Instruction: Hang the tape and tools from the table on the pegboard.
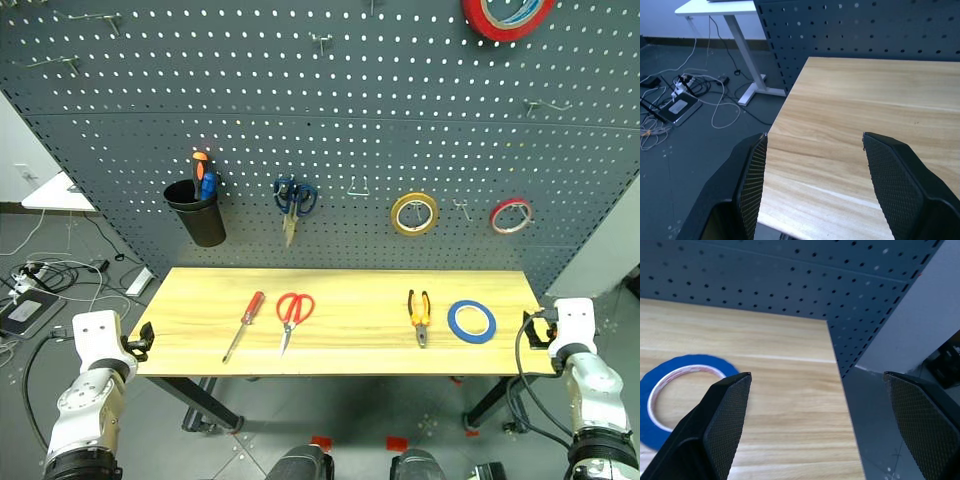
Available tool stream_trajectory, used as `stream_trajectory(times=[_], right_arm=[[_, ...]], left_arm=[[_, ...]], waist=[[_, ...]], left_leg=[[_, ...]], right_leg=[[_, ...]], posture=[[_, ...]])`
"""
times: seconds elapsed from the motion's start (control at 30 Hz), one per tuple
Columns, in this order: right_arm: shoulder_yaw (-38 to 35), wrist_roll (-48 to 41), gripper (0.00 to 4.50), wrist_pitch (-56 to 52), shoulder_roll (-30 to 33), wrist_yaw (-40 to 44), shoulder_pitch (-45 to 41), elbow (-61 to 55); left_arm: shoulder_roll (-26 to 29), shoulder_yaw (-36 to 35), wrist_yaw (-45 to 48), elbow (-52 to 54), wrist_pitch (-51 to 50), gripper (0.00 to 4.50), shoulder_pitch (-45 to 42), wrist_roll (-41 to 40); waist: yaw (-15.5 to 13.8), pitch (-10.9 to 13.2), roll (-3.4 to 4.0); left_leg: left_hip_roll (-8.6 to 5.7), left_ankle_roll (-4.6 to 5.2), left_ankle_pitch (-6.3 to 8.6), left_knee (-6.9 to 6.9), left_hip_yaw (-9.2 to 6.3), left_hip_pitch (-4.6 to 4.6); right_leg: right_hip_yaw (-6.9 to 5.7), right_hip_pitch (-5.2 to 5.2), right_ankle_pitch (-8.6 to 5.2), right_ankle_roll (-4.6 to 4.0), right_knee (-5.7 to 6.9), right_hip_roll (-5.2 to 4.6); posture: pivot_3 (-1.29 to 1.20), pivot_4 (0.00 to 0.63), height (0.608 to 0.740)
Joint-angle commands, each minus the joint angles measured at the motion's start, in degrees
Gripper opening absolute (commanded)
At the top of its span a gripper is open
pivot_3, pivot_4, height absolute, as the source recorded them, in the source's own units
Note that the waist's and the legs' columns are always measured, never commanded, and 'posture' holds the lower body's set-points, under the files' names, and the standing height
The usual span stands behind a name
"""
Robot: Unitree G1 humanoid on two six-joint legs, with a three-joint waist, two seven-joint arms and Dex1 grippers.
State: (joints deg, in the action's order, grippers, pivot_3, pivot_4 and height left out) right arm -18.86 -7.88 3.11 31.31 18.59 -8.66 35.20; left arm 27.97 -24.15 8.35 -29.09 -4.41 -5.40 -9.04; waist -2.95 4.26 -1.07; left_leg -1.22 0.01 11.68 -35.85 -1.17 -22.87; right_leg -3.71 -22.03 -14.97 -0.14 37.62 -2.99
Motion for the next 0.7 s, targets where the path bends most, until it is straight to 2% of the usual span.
stream_trajectory(times=[0.03,0.23,0.4,0.57,0.7], right_arm=[[-0.9,-0.4,4.5,1.9,1.1,-0.1,-1.4,-0.5],[-0.6,-0.5,4.5,1.7,0.9,0.3,-1.4,-0.8],[0.8,-1.1,4.5,0.7,0.4,4.0,0.7,-4.4],[3.0,-0.8,4.5,-2.0,0.3,7.0,4.4,-11.7],[8.7,2.1,4.5,-6.8,1.5,10.0,9.4,-24.1]], left_arm=[[2.1,-0.4,0.3,0.5,2.0,3.19,-0.6,0.5],[2.7,-0.2,-1.2,-0.3,2.2,3.19,-0.2,1.7],[2.1,-0.4,-1.3,1.0,3.2,3.19,2.1,1.8],[1.0,-0.8,-0.2,4.6,3.4,3.19,5.0,0.1],[0.4,2.5,0.1,10.3,1.3,3.19,7.7,2.6]], waist=[[0.0,0.0,0.0],[0.0,0.0,0.01],[0.0,0.0,0.02],[0.1,0.4,0.03],[0.2,2.2,-0.02]], left_leg=[[0.0,0.0,0.0,0.0,0.0,0.0],[0.0,0.0,0.0,0.0,0.0,0.0],[0.0,0.01,0.01,0.0,0.0,0.0],[0.01,0.03,0.04,0.04,0.0,-0.01],[0.06,-0.01,0.06,0.01,-0.01,0.04]], right_leg=[[0.0,0.0,0.0,0.0,0.0,0.0],[0.02,0.0,0.0,0.0,0.0,-0.01],[0.03,-0.01,0.0,0.0,0.0,-0.01],[0.04,-0.03,-0.15,-0.16,0.0,-0.04],[0.04,-0.03,-0.23,-0.3,0.02,-0.07]], posture=[[0.06,0.025,0.74],[0.06,0.027,0.74],[0.06,0.035,0.74],[0.05,0.068,0.74],[0.03,0.136,0.74]])
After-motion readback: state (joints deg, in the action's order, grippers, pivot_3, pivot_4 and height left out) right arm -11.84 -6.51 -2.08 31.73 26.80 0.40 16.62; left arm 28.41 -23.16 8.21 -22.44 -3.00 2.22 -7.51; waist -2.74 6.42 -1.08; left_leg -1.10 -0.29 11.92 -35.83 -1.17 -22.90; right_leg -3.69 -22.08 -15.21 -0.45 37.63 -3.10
